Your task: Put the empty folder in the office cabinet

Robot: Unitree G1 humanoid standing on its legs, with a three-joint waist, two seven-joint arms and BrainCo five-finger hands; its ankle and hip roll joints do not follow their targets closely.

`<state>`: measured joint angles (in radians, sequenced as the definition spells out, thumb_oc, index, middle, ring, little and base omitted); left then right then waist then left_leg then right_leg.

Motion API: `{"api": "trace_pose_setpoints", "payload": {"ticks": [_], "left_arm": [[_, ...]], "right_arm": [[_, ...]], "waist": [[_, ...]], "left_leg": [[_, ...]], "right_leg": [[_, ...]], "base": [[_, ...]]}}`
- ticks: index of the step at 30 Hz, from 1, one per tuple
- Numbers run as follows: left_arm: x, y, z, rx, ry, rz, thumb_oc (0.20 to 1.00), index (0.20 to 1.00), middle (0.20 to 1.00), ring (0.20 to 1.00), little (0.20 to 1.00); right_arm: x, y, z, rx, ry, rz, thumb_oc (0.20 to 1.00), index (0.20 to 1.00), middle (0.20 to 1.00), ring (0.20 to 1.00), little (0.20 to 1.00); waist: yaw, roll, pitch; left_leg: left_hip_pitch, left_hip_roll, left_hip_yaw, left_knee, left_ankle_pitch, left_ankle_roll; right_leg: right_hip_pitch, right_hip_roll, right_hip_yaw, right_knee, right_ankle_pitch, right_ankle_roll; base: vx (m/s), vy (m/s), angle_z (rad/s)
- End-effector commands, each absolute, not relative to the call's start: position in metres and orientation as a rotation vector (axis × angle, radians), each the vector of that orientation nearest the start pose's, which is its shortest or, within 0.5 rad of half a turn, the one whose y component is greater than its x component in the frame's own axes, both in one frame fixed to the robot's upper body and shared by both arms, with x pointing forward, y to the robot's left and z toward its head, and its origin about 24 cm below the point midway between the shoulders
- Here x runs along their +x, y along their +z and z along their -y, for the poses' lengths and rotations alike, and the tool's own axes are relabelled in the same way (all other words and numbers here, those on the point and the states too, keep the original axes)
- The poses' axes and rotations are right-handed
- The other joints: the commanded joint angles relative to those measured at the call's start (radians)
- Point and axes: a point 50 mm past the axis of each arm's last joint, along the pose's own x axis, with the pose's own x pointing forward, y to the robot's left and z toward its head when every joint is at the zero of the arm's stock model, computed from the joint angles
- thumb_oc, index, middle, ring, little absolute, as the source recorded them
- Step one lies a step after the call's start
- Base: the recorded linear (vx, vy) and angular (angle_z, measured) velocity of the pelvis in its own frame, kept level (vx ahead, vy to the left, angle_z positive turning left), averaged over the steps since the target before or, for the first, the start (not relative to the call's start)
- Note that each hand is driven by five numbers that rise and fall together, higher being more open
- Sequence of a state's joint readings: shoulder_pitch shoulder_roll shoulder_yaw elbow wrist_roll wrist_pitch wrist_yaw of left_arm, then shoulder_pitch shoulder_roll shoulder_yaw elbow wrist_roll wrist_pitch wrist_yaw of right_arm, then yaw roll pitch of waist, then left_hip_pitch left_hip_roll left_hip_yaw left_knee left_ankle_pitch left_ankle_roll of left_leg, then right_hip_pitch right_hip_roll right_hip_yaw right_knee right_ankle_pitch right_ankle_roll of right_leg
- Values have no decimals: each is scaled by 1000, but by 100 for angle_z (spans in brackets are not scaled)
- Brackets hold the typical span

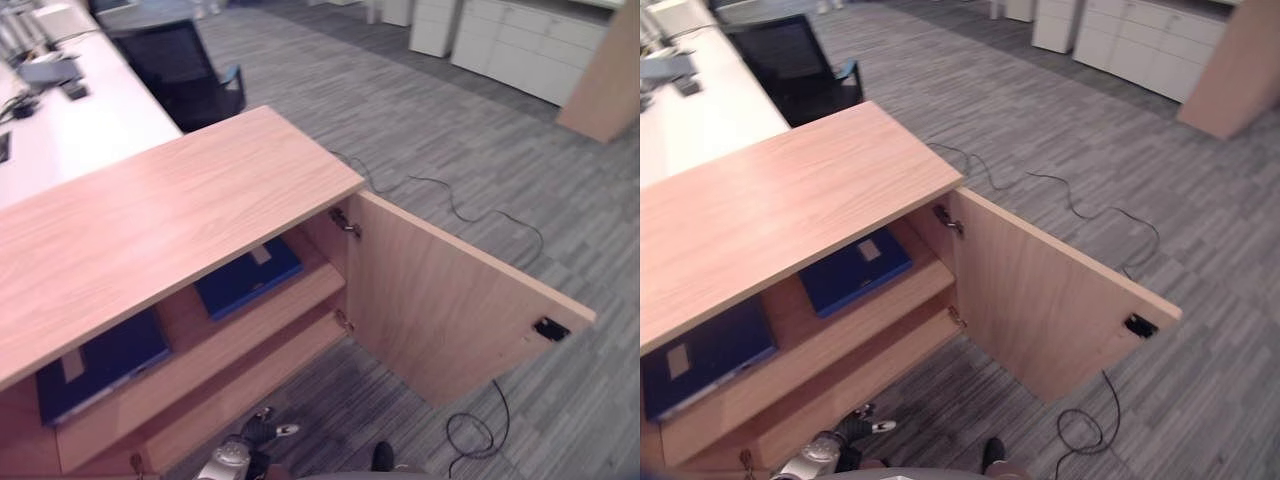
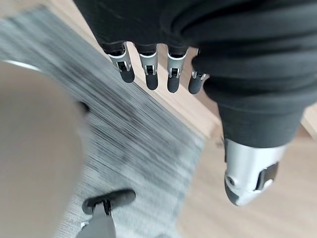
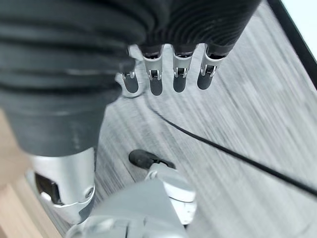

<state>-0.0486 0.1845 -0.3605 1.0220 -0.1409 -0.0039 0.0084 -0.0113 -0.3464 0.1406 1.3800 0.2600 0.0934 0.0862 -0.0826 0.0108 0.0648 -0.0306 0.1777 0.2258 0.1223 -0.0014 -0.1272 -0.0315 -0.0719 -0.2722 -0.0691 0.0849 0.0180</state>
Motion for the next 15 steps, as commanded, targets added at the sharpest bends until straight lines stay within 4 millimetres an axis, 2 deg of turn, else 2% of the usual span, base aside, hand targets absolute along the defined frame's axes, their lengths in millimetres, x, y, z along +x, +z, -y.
{"api": "trace_pose_setpoints", "payload": {"ticks": [1, 3, 5, 9, 10, 11, 12, 13, 14, 15], "left_arm": [[160, -141, -183, 291, -165, -956, 1000, 1000, 1000, 1000, 1000], [162, -141, -185, 299, -157, -954, 1000, 1000, 1000, 1000, 1000], [167, -139, -193, 325, -115, -953, 1000, 1000, 1000, 1000, 1000], [164, -140, -201, 349, -86, -964, 1000, 1000, 1000, 1000, 1000], [164, -139, -206, 356, -53, -961, 1000, 1000, 1000, 1000, 1000], [164, -139, -206, 356, -53, -961, 1000, 1000, 1000, 1000, 1000], [163, -139, -208, 362, -38, -964, 1000, 1000, 1000, 1000, 1000], [159, -141, -211, 367, -17, -976, 1000, 1000, 1000, 1000, 1000], [159, -141, -211, 367, -17, -976, 1000, 1000, 1000, 1000, 1000], [157, -141, -212, 365, -9, -979, 1000, 1000, 1000, 1000, 1000]], "right_arm": [[73, -155, 277, 37, -349, -1346, 1000, 1000, 1000, 1000, 1000], [73, -155, 277, 56, -373, -1333, 1000, 1000, 1000, 1000, 1000], [72, -153, 284, 48, -475, -1306, 1000, 1000, 1000, 1000, 1000], [68, -148, 297, -34, -548, -1321, 1000, 1000, 1000, 1000, 1000], [83, -141, 308, -52, -618, -1229, 1000, 1000, 1000, 1000, 1000], [83, -141, 307, -51, -619, -1229, 1000, 1000, 1000, 1000, 1000], [91, -135, 314, -53, -654, -1174, 1000, 1000, 1000, 1000, 1000], [108, -125, 322, -61, -686, -1071, 1000, 1000, 1000, 1000, 1000], [108, -125, 322, -61, -686, -1071, 1000, 1000, 1000, 1000, 1000], [119, -117, 328, -72, -699, -1005, 1000, 1000, 1000, 1000, 1000]], "waist": [[-21, -32, 2], [-30, -33, -1], [-53, -41, 5], [-57, -45, 20], [-64, -48, 32], [-63, -49, 32], [-67, -52, 40], [-72, -56, 52], [-71, -56, 53], [-71, -56, 62]], "left_leg": [[37, -78, 7, 5, -143, 71], [49, -93, 13, -33, -130, 76], [87, -151, 27, -158, -96, 104], [105, -181, 43, -198, -87, 124], [112, -198, 57, -210, -90, 136], [112, -198, 57, -210, -90, 136], [114, -205, 67, -210, -93, 141], [120, -215, 82, -210, -98, 149], [121, -215, 82, -210, -99, 149], [126, -218, 90, -210, -101, 153]], "right_leg": [[-45, -43, -4, -6, 20, 121], [-61, -52, 6, -2, 38, 130], [-116, -82, 50, 3, 101, 167], [-134, -99, 72, -5, 128, 186], [-149, -108, 88, -7, 143, 196], [-149, -108, 89, -7, 144, 196], [-155, -115, 92, -7, 152, 203], [-162, -127, 89, -4, 156, 213], [-162, -127, 89, -3, 156, 213], [-167, -135, 82, 13, 151, 214]], "base": [[-91, 259, -32], [-83, 151, -22], [-199, 310, -25], [-127, 220, -33], [-87, 136, -22], [-141, 204, -32], [-126, 170, -39], [-126, 170, -38], [-114, 151, -40], [-103, 101, -29]]}}
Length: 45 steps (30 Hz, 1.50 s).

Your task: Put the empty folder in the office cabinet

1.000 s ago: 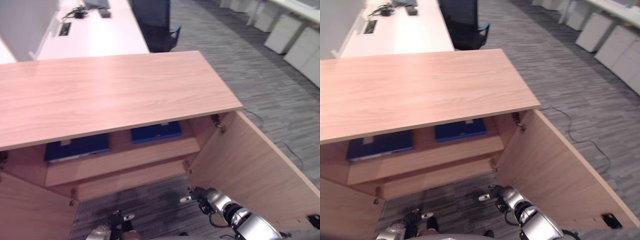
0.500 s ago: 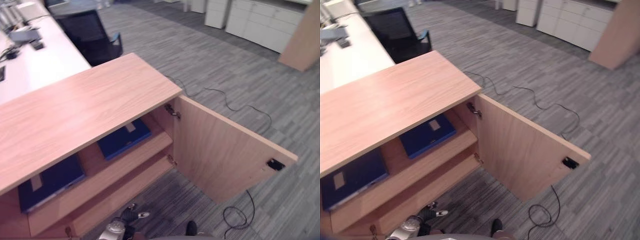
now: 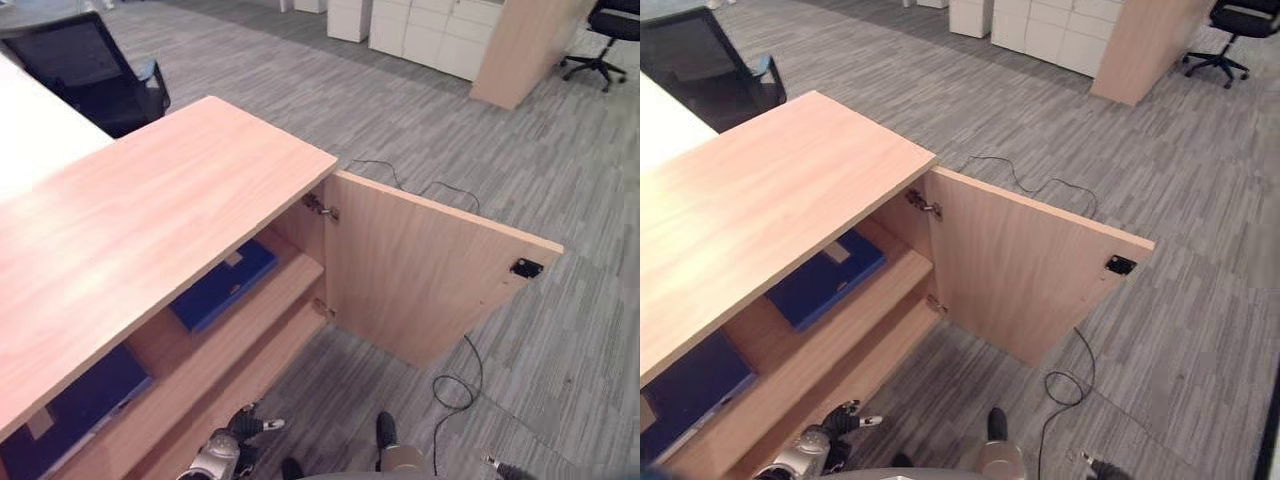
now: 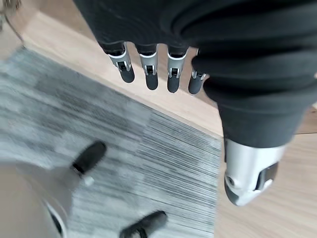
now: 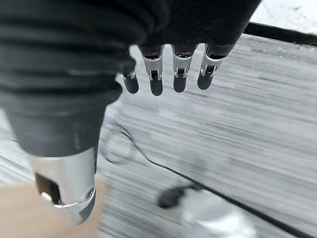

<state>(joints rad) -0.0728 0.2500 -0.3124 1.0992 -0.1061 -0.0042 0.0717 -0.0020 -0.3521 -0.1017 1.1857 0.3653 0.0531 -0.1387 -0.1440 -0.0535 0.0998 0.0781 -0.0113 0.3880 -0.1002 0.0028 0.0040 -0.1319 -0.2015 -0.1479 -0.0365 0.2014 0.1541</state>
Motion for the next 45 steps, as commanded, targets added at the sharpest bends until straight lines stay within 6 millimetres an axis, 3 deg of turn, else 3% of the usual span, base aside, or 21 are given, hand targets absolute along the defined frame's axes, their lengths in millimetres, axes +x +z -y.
{"api": "trace_pose_setpoints", "payload": {"ticks": [1, 2, 3, 4, 7, 8, 9, 11, 12, 13, 20, 24, 28, 30, 33, 34, 37, 43, 45], "left_arm": [[155, -141, -213, 365, -3, -983, 1000, 1000, 1000, 1000, 1000], [155, -141, -213, 365, -3, -983, 1000, 1000, 1000, 1000, 1000], [149, -143, -216, 351, 16, -997, 1000, 1000, 1000, 1000, 1000], [147, -143, -218, 351, 29, -1002, 1000, 1000, 1000, 1000, 1000], [141, -143, -226, 324, 84, -1014, 1000, 1000, 1000, 1000, 1000], [138, -142, -228, 315, 97, -1004, 1000, 1000, 1000, 1000, 1000], [137, -142, -228, 316, 96, -1006, 1000, 1000, 1000, 1000, 1000], [127, -144, -235, 312, 122, -1031, 1000, 1000, 1000, 1000, 1000], [127, -144, -235, 312, 122, -1031, 1000, 1000, 1000, 1000, 1000], [118, -147, -234, 295, 133, -1052, 1000, 1000, 1000, 1000, 1000], [113, -150, -230, 299, 112, -1070, 1000, 1000, 1000, 1000, 1000], [114, -150, -229, 305, 98, -1067, 1000, 1000, 1000, 1000, 1000], [111, -151, -229, 299, 98, -1080, 1000, 1000, 1000, 1000, 1000], [107, -153, -230, 298, 93, -1100, 1000, 1000, 1000, 1000, 1000], [104, -154, -230, 297, 92, -1110, 1000, 1000, 1000, 1000, 1000], [101, -155, -229, 295, 83, -1125, 1000, 1000, 1000, 1000, 1000], [100, -156, -226, 291, 61, -1131, 1000, 1000, 1000, 1000, 1000], [103, -156, -222, 295, 30, -1122, 1000, 1000, 1000, 1000, 1000], [108, -155, -220, 304, 4, -1105, 1000, 1000, 1000, 1000, 1000]], "right_arm": [[129, -109, 334, -82, -717, -942, 1000, 1000, 1000, 1000, 1000], [129, -109, 334, -82, -718, -942, 1000, 1000, 1000, 1000, 1000], [151, -89, 342, -122, -725, -808, 1000, 1000, 1000, 1000, 1000], [158, -80, 347, -142, -733, -754, 1000, 1000, 1000, 1000, 1000], [165, -56, 361, -186, -777, -630, 1000, 1000, 1000, 1000, 1000], [165, -44, 372, -234, -809, -589, 1000, 1000, 1000, 1000, 1000], [164, -44, 372, -234, -810, -591, 1000, 1000, 1000, 1000, 1000], [164, -35, 381, -269, -841, -561, 1000, 1000, 1000, 1000, 1000], [164, -35, 381, -269, -841, -561, 1000, 1000, 1000, 1000, 1000], [175, -16, 387, -313, -826, -487, 1000, 1000, 1000, 1000, 1000], [193, 24, 405, -409, -798, -364, 1000, 1000, 1000, 1000, 1000], [213, 66, 418, -445, -775, -229, 1000, 1000, 1000, 1000, 1000], [225, 87, 424, -454, -743, -186, 1000, 1000, 1000, 1000, 1000], [237, 103, 425, -479, -677, -167, 1000, 1000, 1000, 1000, 1000], [242, 109, 425, -494, -651, -163, 1000, 1000, 1000, 1000, 1000], [258, 122, 417, -518, -562, -140, 1000, 1000, 1000, 1000, 1000], [275, 132, 405, -528, -469, -121, 1000, 1000, 1000, 1000, 1000], [296, 126, 386, -508, -363, -150, 1000, 1000, 1000, 1000, 1000], [312, 109, 363, -507, -258, -220, 1000, 1000, 1000, 1000, 1000]], "waist": [[-8, 10, 41], [-7, 10, 42], [5, 29, 66], [5, 33, 71], [3, 42, 62], [14, 29, 38], [15, 33, 33], [33, 14, -11], [33, 15, -12], [46, 9, -30], [58, 2, -50], [71, 1, -56], [81, -2, -61], [92, -5, -63], [94, -5, -65], [103, -7, -65], [110, -9, -65], [122, -9, -67], [136, -4, -60]], "left_leg": [[22, -27, -64, 13, -103, 26], [23, -27, -64, 13, -103, 26], [34, -8, -55, 13, -112, 29], [36, -1, -48, 13, -109, 30], [27, 8, -56, 13, -100, 39], [4, 3, -53, 17, -80, 43], [14, 3, -68, 14, -98, 40], [-3, -1, -63, 22, -79, 38], [-3, 0, -62, 22, -79, 38], [-2, 11, -63, 22, -76, 29], [4, 34, -71, 30, -74, 10], [8, 47, -78, 36, -72, -5], [9, 51, -81, 36, -68, -12], [12, 53, -84, 35, -64, -19], [13, 54, -85, 34, -62, -21], [14, 56, -84, 33, -57, -26], [16, 57, -84, 31, -54, -30], [23, 56, -87, 23, -50, -34], [21, 56, -95, 23, -45, -34]], "right_leg": [[-76, -19, -64, 17, 25, 77], [-77, -19, -63, 20, 24, 77], [-64, -48, -138, 108, -38, 77], [-51, -62, -160, 145, -62, 67], [-37, -69, -82, 290, -122, 48], [9, -51, -57, 212, -134, 34], [18, -48, -50, 212, -149, 44], [55, -1, -25, 104, -138, 37], [56, 0, -25, 101, -136, 36], [80, 28, -26, 40, -124, 33], [117, 55, -36, -4, -133, 19], [136, 67, -45, -18, -147, 11], [144, 71, -53, -24, -152, 7], [155, 75, -58, -32, -155, 5], [157, 76, -60, -34, -156, 4], [161, 80, -63, -39, -156, 3], [166, 80, -67, -43, -157, 1], [174, 80, -75, -47, -156, 0], [174, 77, -81, -49, -151, -2]], "base": [[-103, 101, -34], [-126, 144, -34], [-109, 113, -57], [-148, 127, -65], [-102, 17, -16], [11, -49, 5], [-10, -118, 3], [68, -117, 2], [120, -168, -5], [56, -106, -5], [38, -79, -4], [30, -49, 2], [7, -18, 1], [19, -29, 4], [6, -12, 3], [4, -20, 7], [0, 0, 0], [12, -16, 7], [19, -49, 2]]}}
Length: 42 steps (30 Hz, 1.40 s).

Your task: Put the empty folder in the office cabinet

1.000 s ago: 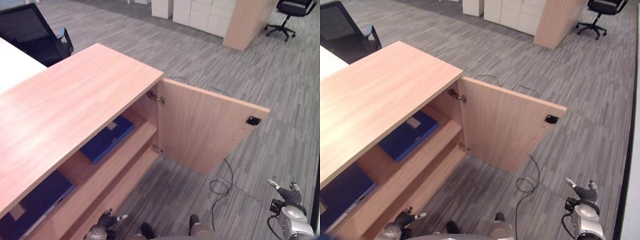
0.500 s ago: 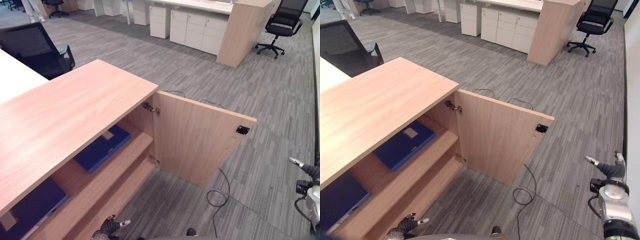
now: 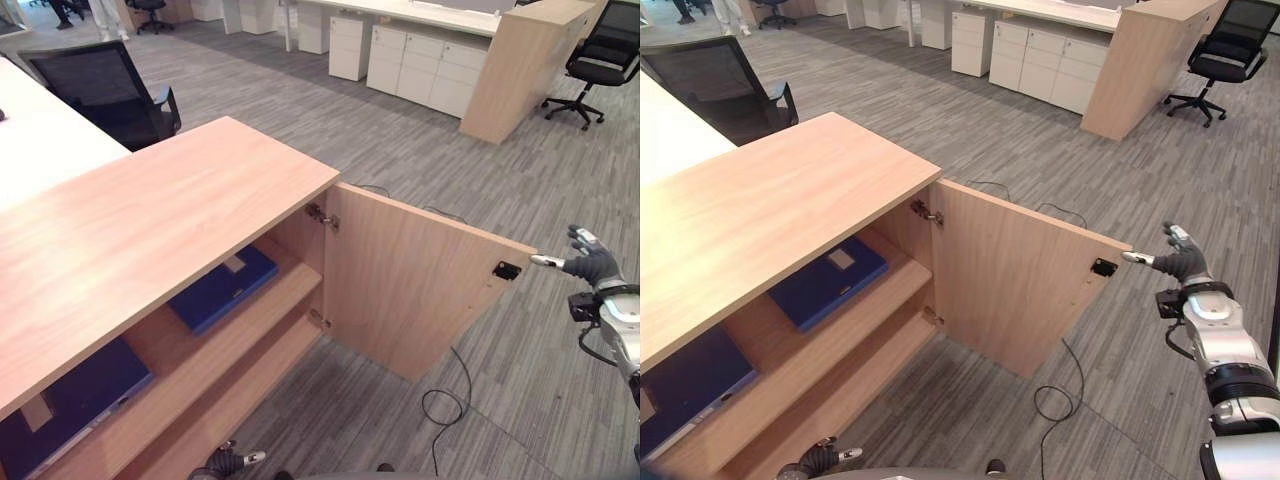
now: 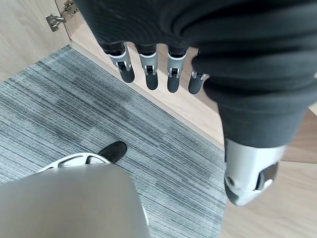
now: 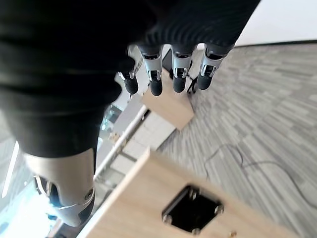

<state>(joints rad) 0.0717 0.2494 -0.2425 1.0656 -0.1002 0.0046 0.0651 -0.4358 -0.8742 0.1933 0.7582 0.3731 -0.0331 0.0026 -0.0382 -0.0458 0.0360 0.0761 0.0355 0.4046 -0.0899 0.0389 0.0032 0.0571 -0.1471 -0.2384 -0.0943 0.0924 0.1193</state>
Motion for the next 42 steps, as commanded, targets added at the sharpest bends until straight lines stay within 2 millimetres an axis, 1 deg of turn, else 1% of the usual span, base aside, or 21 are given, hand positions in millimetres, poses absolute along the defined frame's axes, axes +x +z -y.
{"api": "trace_pose_setpoints", "payload": {"ticks": [1, 5, 8, 9, 11, 13, 16, 18, 19, 20, 22, 23, 24, 25, 26, 27, 28, 30, 35, 39, 42], "left_arm": [[108, -155, -220, 304, 4, -1105, 1000, 1000, 1000, 1000, 1000], [106, -155, -219, 301, -7, -1109, 1000, 1000, 1000, 1000, 1000], [102, -157, -217, 292, -14, -1124, 1000, 1000, 1000, 1000, 1000], [102, -157, -217, 292, -14, -1124, 1000, 1000, 1000, 1000, 1000], [104, -157, -217, 298, -21, -1119, 1000, 1000, 1000, 1000, 1000], [105, -156, -216, 302, -28, -1116, 1000, 1000, 1000, 1000, 1000], [108, -156, -214, 310, -43, -1105, 1000, 1000, 1000, 1000, 1000], [112, -155, -214, 317, -49, -1093, 1000, 1000, 1000, 1000, 1000], [117, -153, -213, 323, -53, -1080, 1000, 1000, 1000, 1000, 1000], [116, -153, -213, 323, -53, -1080, 1000, 1000, 1000, 1000, 1000], [120, -153, -210, 331, -66, -1074, 1000, 1000, 1000, 1000, 1000], [124, -153, -208, 336, -60, -1069, 1000, 1000, 1000, 1000, 1000], [127, -152, -209, 323, -36, -1069, 1000, 1000, 1000, 1000, 1000], [128, -152, -210, 317, -14, -1064, 1000, 1000, 1000, 1000, 1000], [128, -152, -210, 317, -14, -1064, 1000, 1000, 1000, 1000, 1000], [129, -151, -213, 310, 14, -1059, 1000, 1000, 1000, 1000, 1000], [130, -150, -213, 308, 28, -1054, 1000, 1000, 1000, 1000, 1000], [126, -151, -217, 309, 70, -1062, 1000, 1000, 1000, 1000, 1000], [118, -152, -223, 308, 115, -1080, 1000, 1000, 1000, 1000, 1000], [110, -153, -229, 305, 152, -1103, 1000, 1000, 1000, 1000, 1000], [101, -155, -233, 296, 190, -1127, 1000, 1000, 1000, 1000, 1000]], "right_arm": [[312, 109, 363, -507, -257, -220, 1000, 1000, 1000, 1000, 1000], [320, 98, 343, -508, -162, -248, 1000, 1000, 1000, 1000, 1000], [325, 78, 320, -481, -75, -292, 1000, 1000, 1000, 1000, 1000], [325, 78, 320, -481, -75, -292, 1000, 1000, 1000, 1000, 1000], [325, 62, 302, -521, 27, -340, 1000, 1000, 1000, 1000, 1000], [324, 56, 296, -525, 60, -355, 1000, 1000, 1000, 1000, 1000], [321, 41, 275, -523, 169, -386, 1000, 1000, 1000, 1000, 1000], [320, 32, 254, -538, 274, -396, 1000, 1000, 1000, 1000, 1000], [317, 30, 224, -535, 423, -368, 1000, 1000, 1000, 1000, 1000], [317, 30, 224, -535, 423, -368, 1000, 1000, 1000, 1000, 1000], [309, 32, 181, -433, 610, -308, 1000, 1000, 1000, 1000, 1000], [295, 31, 139, -140, 728, -274, 1000, 1000, 1000, 1000, 1000], [274, 37, 91, 160, 869, -243, 1000, 1000, 1000, 1000, 1000], [268, 47, 77, 242, 913, -202, 1000, 1000, 1000, 1000, 1000], [268, 47, 77, 242, 913, -202, 1000, 1000, 1000, 1000, 1000], [261, 61, 59, 321, 982, -149, 1000, 1000, 1000, 1000, 1000], [255, 66, 47, 394, 1019, -140, 1000, 1000, 1000, 1000, 1000], [251, 74, 30, 549, 1025, -109, 1000, 1000, 1000, 1000, 1000], [246, 86, 26, 570, 1052, -52, 1000, 1000, 1000, 1000, 1000], [237, 78, 19, 641, 1055, -99, 1000, 1000, 1000, 1000, 1000], [231, 64, 13, 702, 1033, -170, 1000, 1000, 1000, 1000, 1000]], "waist": [[30, -12, 4], [38, -5, 8], [47, 2, 12], [46, 2, 12], [49, 4, 12], [49, 5, 12], [50, 4, 10], [49, 3, 10], [48, 3, 11], [48, 3, 10], [46, 4, 10], [46, 6, 10], [48, 6, 12], [50, 4, 12], [51, 3, 9], [54, 0, 9], [58, -1, 10], [70, -6, 3], [81, -13, 0], [94, -19, -3], [112, -23, -3]], "left_leg": [[23, 9, -112, 12, -81, -33], [21, 9, -117, 10, -76, -35], [21, 7, -120, 8, -72, -36], [21, 7, -120, 8, -72, -36], [21, 6, -125, 7, -71, -37], [21, 7, -126, 5, -70, -37], [21, 8, -129, 4, -67, -38], [22, 8, -129, 4, -67, -39], [23, 8, -128, 3, -67, -40], [22, 8, -128, 4, -67, -40], [23, 10, -127, 3, -67, -42], [24, 11, -123, 3, -66, -42], [27, 13, -118, 3, -66, -43], [26, 13, -118, 3, -65, -43], [22, 13, -117, 3, -64, -43], [22, 15, -117, 3, -63, -44], [23, 16, -115, 3, -63, -44], [18, 18, -112, 3, -62, -45], [15, 20, -115, 6, -60, -48], [9, 21, -122, 6, -58, -49], [2, 21, -134, 7, -54, -51]], "right_leg": [[-14, 23, 9, 9, -42, 33], [-16, 20, 3, 7, -41, 33], [-12, 20, -2, 7, -42, 31], [-12, 20, -3, 7, -42, 31], [-11, 20, -6, 7, -44, 28], [-10, 20, -7, 7, -45, 28], [-9, 20, -8, 7, -46, 25], [-9, 21, -7, 7, -47, 24], [-9, 22, -7, 7, -48, 23], [-9, 22, -7, 7, -48, 23], [-9, 23, -6, 7, -50, 22], [-10, 22, -5, 7, -49, 21], [-10, 24, -3, 7, -50, 20], [-11, 25, -3, 7, -50, 19], [-14, 24, -3, 7, -49, 19], [-16, 24, -3, 7, -48, 17], [-15, 25, -3, 7, -49, 17], [-20, 24, -6, 7, -48, 15], [-22, 24, -12, 7, -48, 14], [-23, 23, -24, 7, -48, 13], [-22, 22, -39, 7, -48, 14]], "base": [[15, -25, 5], [5, -11, 5], [3, -9, 2], [-2, -10, 3], [0, 0, 0], [0, 0, 0], [0, 0, 0], [0, 0, 0], [-8, -1, -3], [-7, 0, -6], [-7, 8, -15], [-10, 16, -24], [-12, 8, -28], [-9, -1, -26], [-11, -10, -48], [-10, -8, -48], [-11, -9, -38], [-6, -4, -18], [0, -3, 17], [-9, -7, 40], [-13, -4, 8]]}}
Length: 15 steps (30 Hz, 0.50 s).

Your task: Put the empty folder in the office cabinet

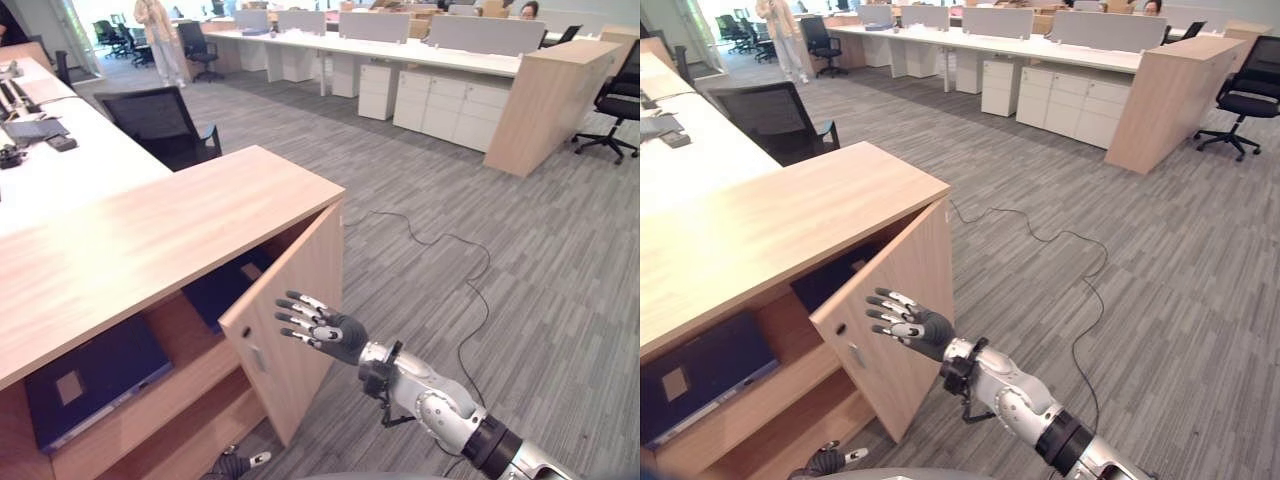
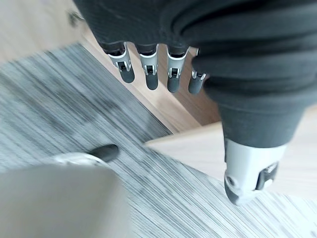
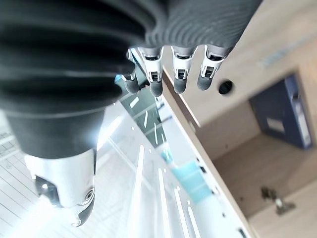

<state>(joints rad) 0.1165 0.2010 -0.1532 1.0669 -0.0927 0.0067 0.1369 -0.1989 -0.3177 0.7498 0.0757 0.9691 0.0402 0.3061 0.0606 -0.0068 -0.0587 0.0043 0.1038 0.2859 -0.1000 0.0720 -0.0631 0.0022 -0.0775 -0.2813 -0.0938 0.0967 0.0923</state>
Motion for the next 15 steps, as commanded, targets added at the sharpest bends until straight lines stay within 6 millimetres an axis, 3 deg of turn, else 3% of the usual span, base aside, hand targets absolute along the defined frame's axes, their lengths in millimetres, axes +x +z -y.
{"api": "trace_pose_setpoints", "payload": {"ticks": [1, 11, 14, 15], "left_arm": [[98, -156, -235, 288, 204, -1134, 1000, 1000, 1000, 1000, 1000], [93, -157, -235, 250, 240, -1141, 1000, 1000, 1000, 1000, 1000], [96, -156, -233, 258, 213, -1127, 1000, 1000, 1000, 1000, 1000], [99, -156, -232, 275, 181, -1118, 1000, 1000, 1000, 1000, 1000]], "right_arm": [[230, 62, 12, 711, 1029, -182, 1000, 1000, 1000, 1000, 1000], [214, 35, 9, 742, 1018, -309, 1000, 1000, 1000, 1000, 1000], [207, 20, 16, 723, 1001, -359, 1000, 1000, 1000, 1000, 1000], [209, 11, 28, 624, 972, -362, 1000, 1000, 1000, 1000, 1000]], "waist": [[18, -62, 93], [46, -65, 97], [54, -61, 100], [63, -55, 104]], "left_leg": [[72, -47, -21, 19, -86, 15], [49, -55, -64, 19, -75, 14], [35, -70, -96, 20, -71, 18], [27, -82, -125, 21, -70, 23]], "right_leg": [[32, -49, 1, 6, -52, 40], [38, -66, -47, 6, -43, 46], [44, -81, -77, 11, -38, 53], [48, -97, -102, 30, -42, 57]], "base": [[-15, -6, 4], [-17, 11, 16], [-18, 52, 36], [-16, 76, 39]]}}
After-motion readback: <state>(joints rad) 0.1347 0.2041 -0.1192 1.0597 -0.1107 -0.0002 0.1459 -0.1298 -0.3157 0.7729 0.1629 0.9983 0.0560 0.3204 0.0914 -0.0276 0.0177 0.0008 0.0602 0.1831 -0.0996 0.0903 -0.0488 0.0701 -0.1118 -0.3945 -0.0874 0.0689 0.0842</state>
